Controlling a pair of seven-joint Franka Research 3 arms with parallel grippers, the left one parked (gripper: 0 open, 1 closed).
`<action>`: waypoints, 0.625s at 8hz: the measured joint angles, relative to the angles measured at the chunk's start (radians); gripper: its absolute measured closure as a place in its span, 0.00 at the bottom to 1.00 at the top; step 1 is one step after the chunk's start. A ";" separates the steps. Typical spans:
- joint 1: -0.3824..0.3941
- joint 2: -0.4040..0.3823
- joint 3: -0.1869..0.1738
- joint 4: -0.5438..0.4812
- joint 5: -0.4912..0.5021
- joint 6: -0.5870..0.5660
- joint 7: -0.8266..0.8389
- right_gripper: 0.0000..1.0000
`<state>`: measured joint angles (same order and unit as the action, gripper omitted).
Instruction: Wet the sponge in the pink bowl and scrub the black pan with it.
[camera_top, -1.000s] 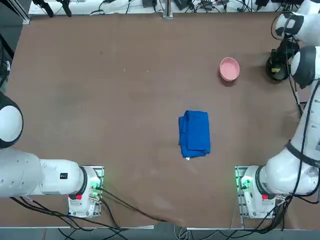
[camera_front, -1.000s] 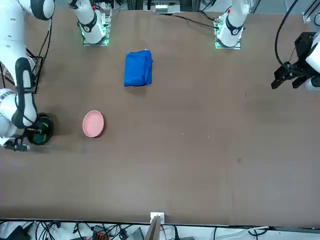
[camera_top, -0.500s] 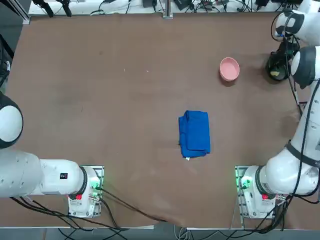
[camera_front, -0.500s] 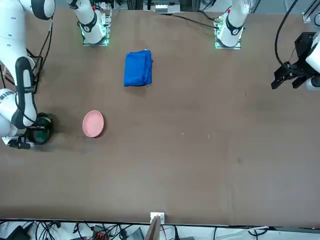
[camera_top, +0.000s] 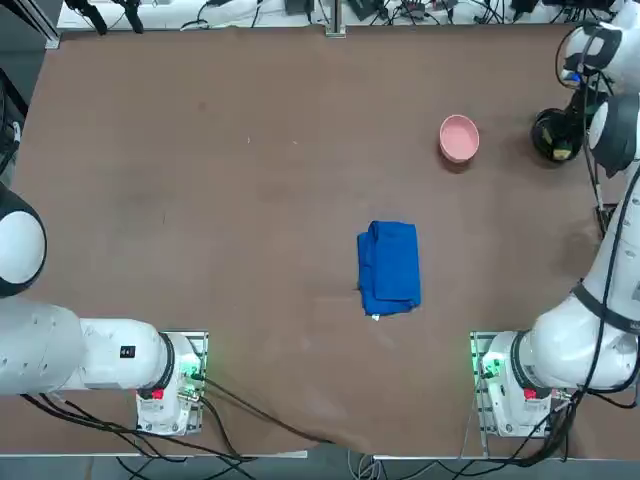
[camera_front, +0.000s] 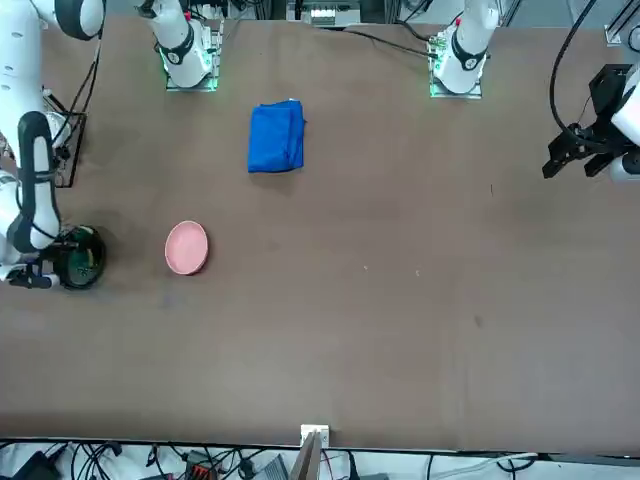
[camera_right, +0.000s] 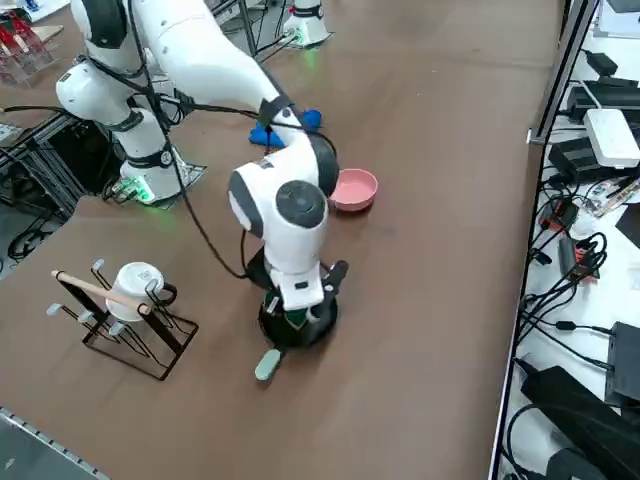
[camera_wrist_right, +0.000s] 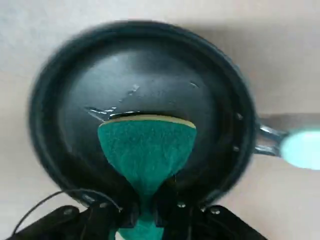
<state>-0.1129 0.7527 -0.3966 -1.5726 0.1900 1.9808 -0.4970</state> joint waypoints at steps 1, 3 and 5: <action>-0.016 0.000 0.000 0.000 0.000 0.000 -0.018 0.83; -0.029 0.000 0.000 0.002 -0.001 0.009 -0.028 0.83; -0.029 0.003 0.000 0.001 -0.002 0.054 -0.028 0.83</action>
<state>-0.1418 0.7553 -0.3965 -1.5713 0.1879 2.0350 -0.5252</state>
